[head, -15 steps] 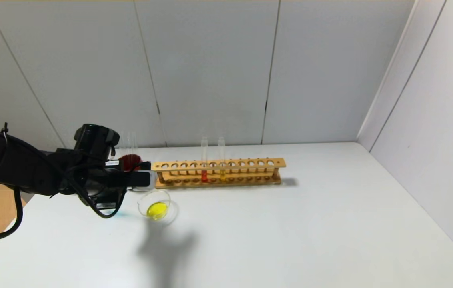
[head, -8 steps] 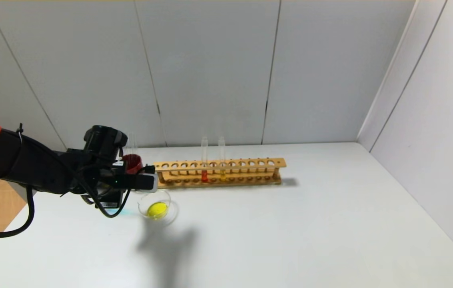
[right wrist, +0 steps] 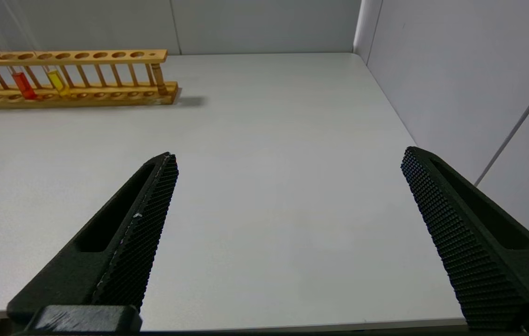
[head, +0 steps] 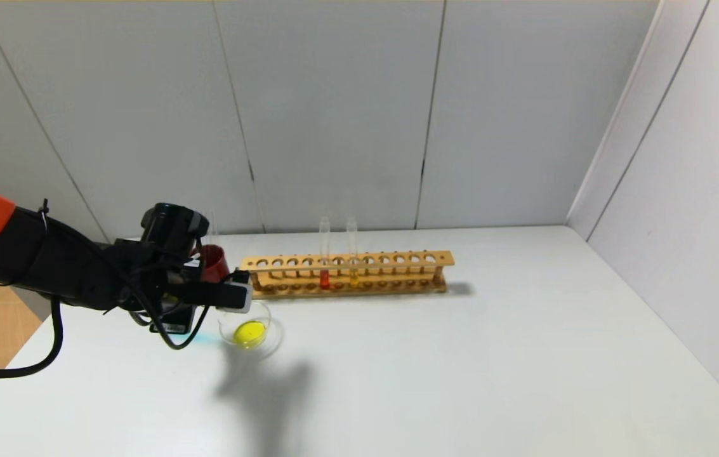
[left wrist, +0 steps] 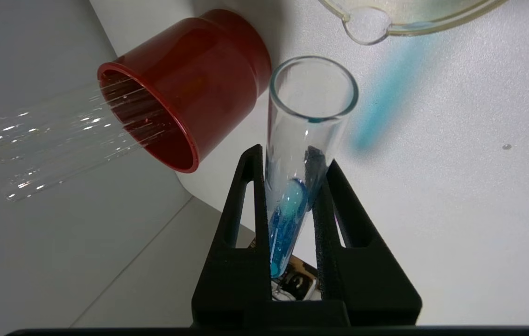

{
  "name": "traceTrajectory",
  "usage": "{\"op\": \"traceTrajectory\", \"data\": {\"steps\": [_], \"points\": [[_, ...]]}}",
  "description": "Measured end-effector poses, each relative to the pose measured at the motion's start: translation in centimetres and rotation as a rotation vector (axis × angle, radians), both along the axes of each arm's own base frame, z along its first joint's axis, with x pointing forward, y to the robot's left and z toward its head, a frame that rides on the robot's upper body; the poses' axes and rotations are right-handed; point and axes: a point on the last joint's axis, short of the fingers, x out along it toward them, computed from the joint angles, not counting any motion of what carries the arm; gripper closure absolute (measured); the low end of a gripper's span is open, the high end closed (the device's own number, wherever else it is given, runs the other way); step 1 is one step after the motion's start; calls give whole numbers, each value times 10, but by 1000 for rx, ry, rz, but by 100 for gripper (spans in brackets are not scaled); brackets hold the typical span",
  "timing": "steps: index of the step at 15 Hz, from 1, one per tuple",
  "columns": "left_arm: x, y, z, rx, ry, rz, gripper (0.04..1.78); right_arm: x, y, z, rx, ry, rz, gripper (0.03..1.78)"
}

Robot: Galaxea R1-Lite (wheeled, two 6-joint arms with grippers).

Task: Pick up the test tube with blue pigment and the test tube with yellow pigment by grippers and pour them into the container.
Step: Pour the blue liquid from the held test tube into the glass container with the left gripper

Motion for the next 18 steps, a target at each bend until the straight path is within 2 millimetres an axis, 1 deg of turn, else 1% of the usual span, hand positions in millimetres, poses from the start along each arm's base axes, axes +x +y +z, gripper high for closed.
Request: {"op": "traceTrajectory", "data": {"steps": [7,11,18], "points": [[0,-1,-7,65,22,7,150,0,0,0,0,0,0,6],[1,-2,-7,119,24,2,150,0,0,0,0,0,0,6],[2,-13,-11,167,23,-12,150,0,0,0,0,0,0,6]]}}
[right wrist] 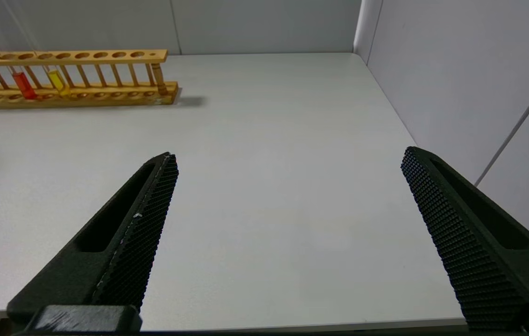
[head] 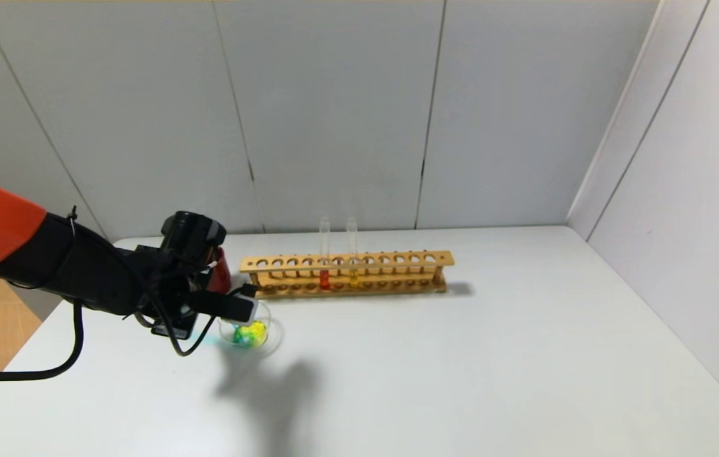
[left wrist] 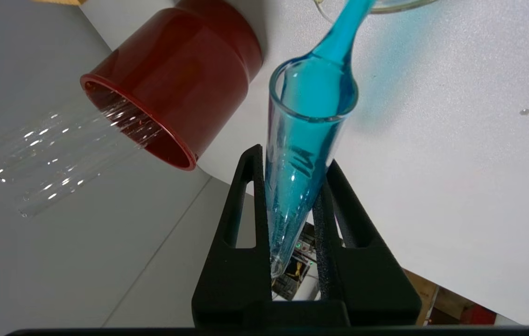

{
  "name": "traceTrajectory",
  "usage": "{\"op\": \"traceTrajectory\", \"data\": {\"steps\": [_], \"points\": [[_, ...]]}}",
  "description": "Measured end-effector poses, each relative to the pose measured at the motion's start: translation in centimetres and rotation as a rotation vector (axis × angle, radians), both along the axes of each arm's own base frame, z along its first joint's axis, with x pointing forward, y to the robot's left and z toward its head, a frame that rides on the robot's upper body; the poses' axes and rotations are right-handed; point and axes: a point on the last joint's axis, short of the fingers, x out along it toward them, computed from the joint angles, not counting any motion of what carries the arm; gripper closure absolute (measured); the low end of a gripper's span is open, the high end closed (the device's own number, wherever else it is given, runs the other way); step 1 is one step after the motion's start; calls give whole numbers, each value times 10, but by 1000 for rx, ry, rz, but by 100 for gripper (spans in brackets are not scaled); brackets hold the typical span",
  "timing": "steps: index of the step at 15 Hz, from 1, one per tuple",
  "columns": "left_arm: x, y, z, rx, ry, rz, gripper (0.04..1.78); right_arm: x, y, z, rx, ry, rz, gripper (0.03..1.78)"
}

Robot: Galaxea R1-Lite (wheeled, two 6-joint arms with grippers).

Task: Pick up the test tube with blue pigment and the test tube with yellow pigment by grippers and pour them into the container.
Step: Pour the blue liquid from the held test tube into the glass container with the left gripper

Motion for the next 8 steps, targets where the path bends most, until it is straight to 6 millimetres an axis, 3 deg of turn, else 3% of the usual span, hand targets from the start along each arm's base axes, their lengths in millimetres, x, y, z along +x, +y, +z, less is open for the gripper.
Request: {"op": "traceTrajectory", "data": {"steps": [8], "points": [[8,-8,-6,2,5,-17,150,0,0,0,0,0,0,6]]}}
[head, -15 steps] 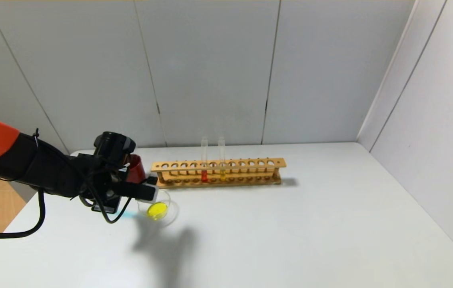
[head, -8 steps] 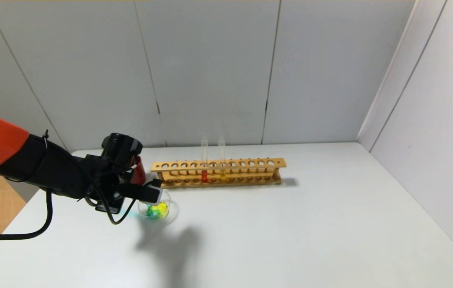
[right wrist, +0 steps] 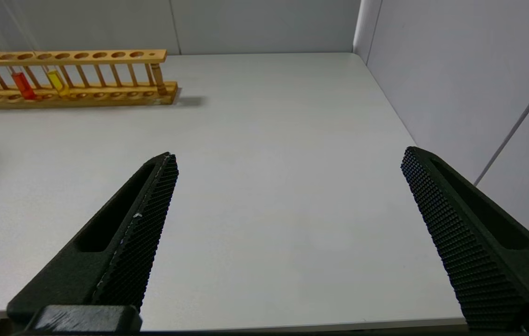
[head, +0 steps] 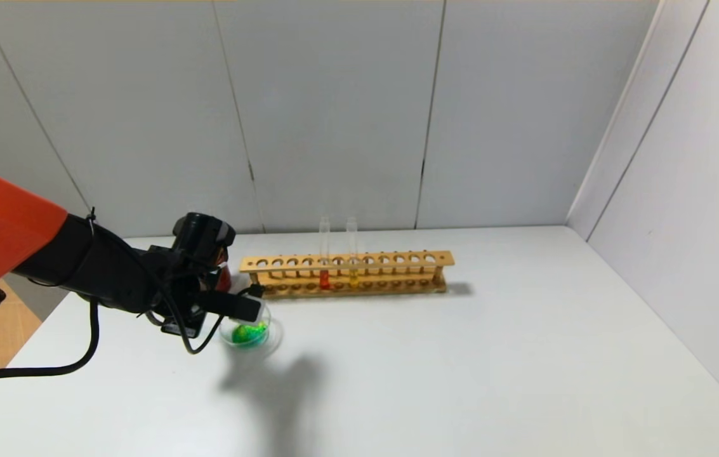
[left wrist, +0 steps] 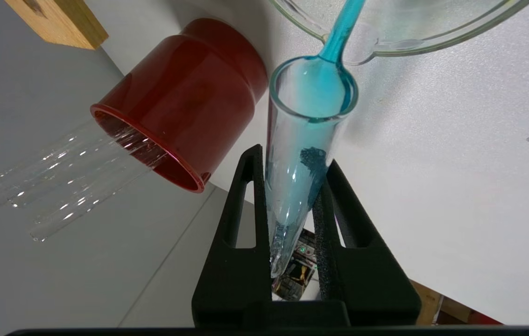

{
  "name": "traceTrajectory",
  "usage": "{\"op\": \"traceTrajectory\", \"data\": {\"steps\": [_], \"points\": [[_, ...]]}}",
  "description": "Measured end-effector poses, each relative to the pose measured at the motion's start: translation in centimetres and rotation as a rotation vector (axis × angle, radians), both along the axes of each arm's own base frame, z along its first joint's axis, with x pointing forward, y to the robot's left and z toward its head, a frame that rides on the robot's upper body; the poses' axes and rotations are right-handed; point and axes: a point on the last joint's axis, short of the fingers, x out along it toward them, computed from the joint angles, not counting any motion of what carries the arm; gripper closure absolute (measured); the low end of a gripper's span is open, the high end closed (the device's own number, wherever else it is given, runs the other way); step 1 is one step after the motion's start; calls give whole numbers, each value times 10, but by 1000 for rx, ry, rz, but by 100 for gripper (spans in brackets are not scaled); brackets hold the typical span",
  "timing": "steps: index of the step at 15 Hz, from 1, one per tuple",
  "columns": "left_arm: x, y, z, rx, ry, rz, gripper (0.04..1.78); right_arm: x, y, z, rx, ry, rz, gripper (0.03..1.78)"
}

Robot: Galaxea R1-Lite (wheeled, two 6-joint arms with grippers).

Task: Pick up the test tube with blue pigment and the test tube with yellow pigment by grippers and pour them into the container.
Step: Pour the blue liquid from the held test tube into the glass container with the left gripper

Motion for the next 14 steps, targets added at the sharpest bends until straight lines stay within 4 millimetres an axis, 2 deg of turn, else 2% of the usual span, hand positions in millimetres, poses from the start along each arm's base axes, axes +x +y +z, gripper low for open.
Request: {"op": "traceTrajectory", "data": {"steps": [14], "points": [[1,-13,0,103,-3,-32,150,0,0,0,0,0,0,6]]}}
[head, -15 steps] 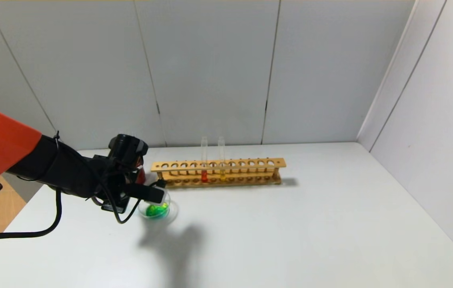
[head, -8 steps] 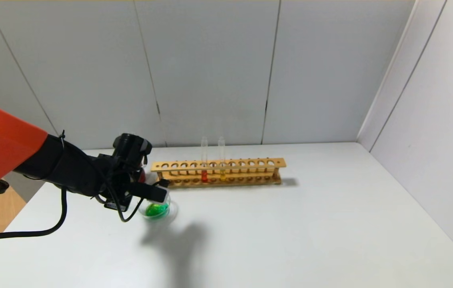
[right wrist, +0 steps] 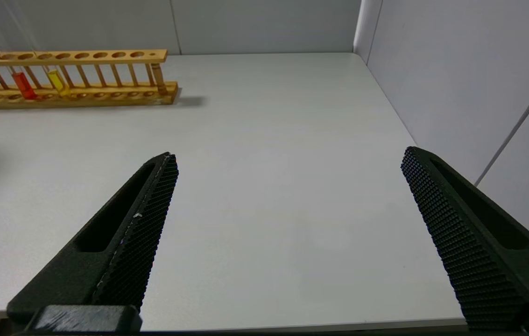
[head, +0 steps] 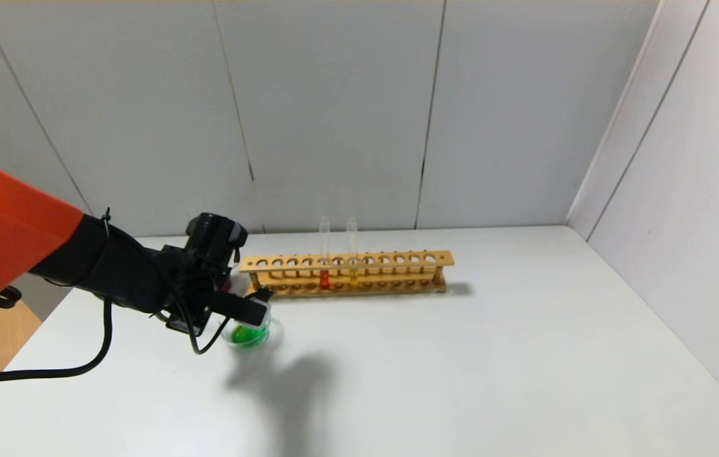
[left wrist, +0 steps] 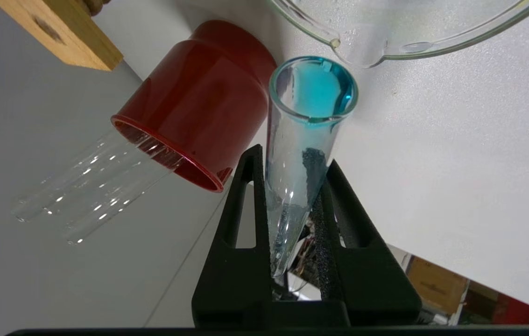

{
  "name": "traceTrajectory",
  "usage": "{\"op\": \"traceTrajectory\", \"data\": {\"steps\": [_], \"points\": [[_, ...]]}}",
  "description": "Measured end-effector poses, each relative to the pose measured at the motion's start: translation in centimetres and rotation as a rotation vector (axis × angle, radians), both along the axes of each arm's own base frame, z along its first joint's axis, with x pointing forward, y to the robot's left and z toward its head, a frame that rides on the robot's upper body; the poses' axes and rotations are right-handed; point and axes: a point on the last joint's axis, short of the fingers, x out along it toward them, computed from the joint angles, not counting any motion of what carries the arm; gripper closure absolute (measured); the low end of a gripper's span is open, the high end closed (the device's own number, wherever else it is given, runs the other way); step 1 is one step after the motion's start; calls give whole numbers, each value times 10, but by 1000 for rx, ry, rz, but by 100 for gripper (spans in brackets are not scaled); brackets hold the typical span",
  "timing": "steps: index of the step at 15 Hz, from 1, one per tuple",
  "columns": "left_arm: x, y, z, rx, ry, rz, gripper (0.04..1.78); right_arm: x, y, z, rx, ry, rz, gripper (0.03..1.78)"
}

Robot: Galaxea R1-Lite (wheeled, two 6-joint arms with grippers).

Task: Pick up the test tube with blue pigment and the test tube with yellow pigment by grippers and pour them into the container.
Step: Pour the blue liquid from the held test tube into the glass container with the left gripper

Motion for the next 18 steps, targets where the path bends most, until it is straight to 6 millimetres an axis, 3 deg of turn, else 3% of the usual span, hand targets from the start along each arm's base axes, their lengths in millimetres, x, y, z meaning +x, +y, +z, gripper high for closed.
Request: {"op": "traceTrajectory", "data": {"steps": [5,18], "points": [[-1,-13,3,129,-30,23,150,0,0,0,0,0,0,6],[1,-26,7,260,-15,-25,150,0,0,0,0,0,0,6]]}}
